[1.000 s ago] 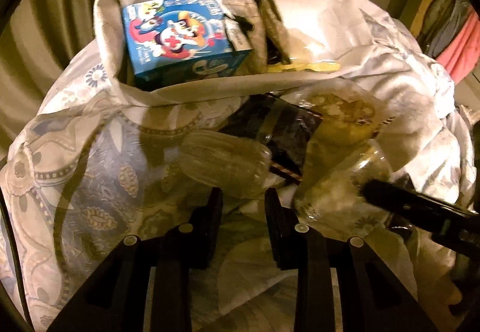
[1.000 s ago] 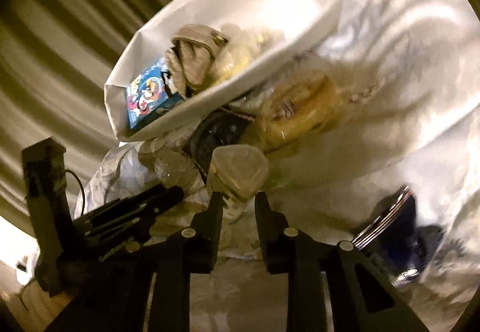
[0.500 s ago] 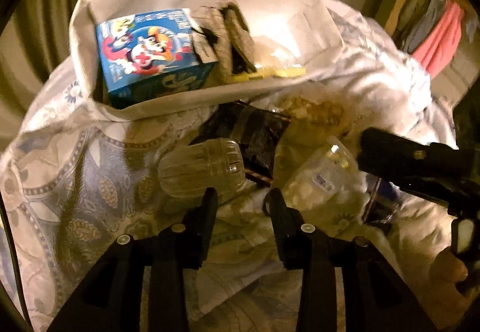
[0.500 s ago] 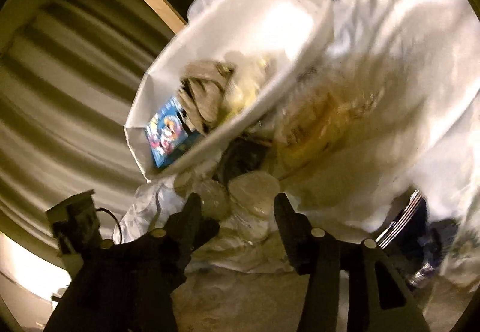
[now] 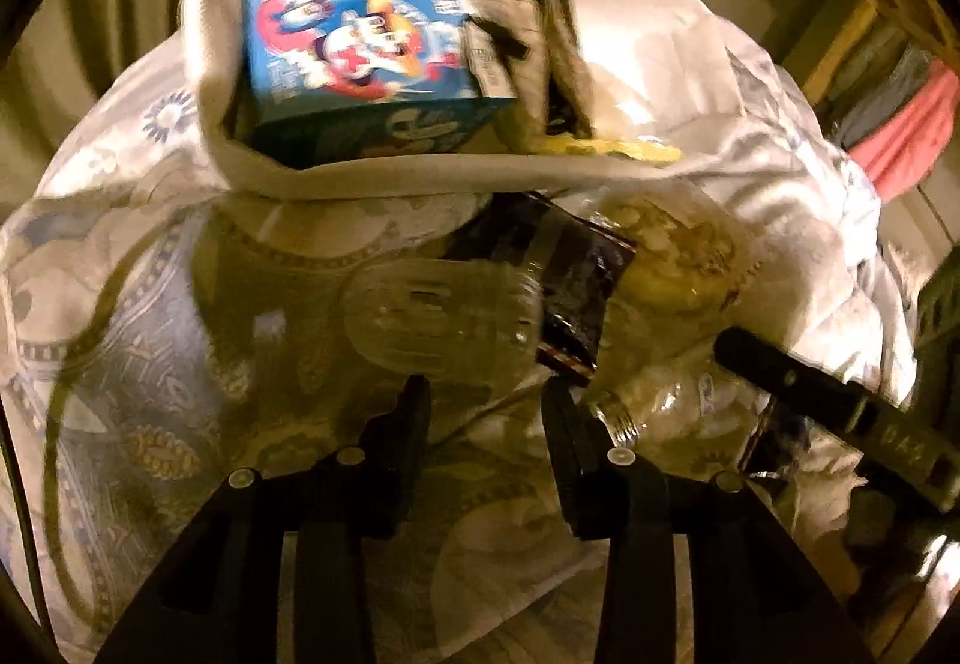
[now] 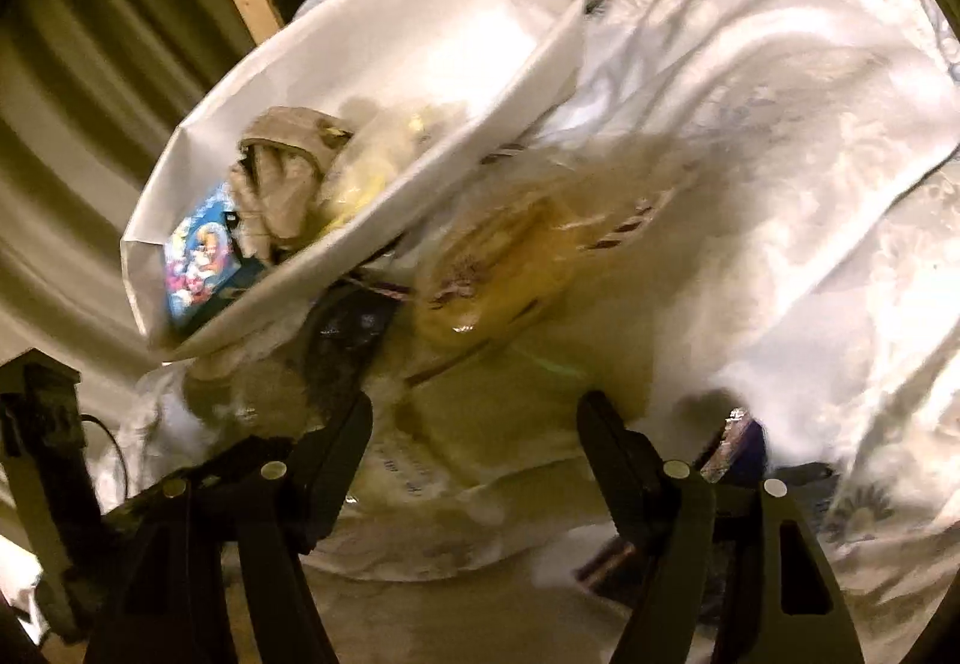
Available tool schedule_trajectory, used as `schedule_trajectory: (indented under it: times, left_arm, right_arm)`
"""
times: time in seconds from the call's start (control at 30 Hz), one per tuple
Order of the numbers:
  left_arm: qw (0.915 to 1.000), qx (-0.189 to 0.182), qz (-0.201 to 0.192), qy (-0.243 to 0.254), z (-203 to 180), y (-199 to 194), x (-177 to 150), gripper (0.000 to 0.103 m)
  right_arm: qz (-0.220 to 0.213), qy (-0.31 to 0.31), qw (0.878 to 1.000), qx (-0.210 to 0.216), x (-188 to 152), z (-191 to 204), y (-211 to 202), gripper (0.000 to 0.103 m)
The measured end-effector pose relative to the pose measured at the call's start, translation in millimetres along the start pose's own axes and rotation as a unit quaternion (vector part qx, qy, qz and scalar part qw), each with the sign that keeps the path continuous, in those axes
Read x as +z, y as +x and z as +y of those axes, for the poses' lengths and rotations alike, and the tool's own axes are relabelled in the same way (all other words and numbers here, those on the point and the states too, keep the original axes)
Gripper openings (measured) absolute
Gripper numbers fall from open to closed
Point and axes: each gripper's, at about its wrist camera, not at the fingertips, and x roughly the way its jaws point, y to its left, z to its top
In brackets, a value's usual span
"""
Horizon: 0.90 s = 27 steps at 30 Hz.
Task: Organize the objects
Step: 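Grasp the clear glass jar with the right gripper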
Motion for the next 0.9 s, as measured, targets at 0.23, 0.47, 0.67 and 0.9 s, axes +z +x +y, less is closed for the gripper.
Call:
schedule_trajectory:
  times: [0.23, 0.47, 0.67, 0.9]
  left_arm:
    - [0.9960, -0.038, 0.008, -0.081, 25.2, -0.8, -4.8, 0.048]
    - [0.9990, -0.010, 0.008, -0.043, 12.0, 1.8, -16.9, 0.048]
    - [0.9999, 0.012, 0.003, 0.011, -6.4, -0.6, -24.6, 0.048]
    - [0.9961, 0.028, -0.026, 0.080, -37.5, -13.1, -30.5, 0.048]
  right_arm:
    - [0.057, 0.009, 0.997, 0.048, -9.3, -4.2, 20.4, 0.084]
    - [0.042, 0.001, 0.999, 0.034, -17.4, -3.4, 17.4, 0.072]
    - [0.014, 0.014, 0.998, 0.065, -17.7, -13.9, -2.1, 0.045]
    - [-0.013, -0.002, 0.996, 0.093, -10.1, 0.9, -29.3, 0.040]
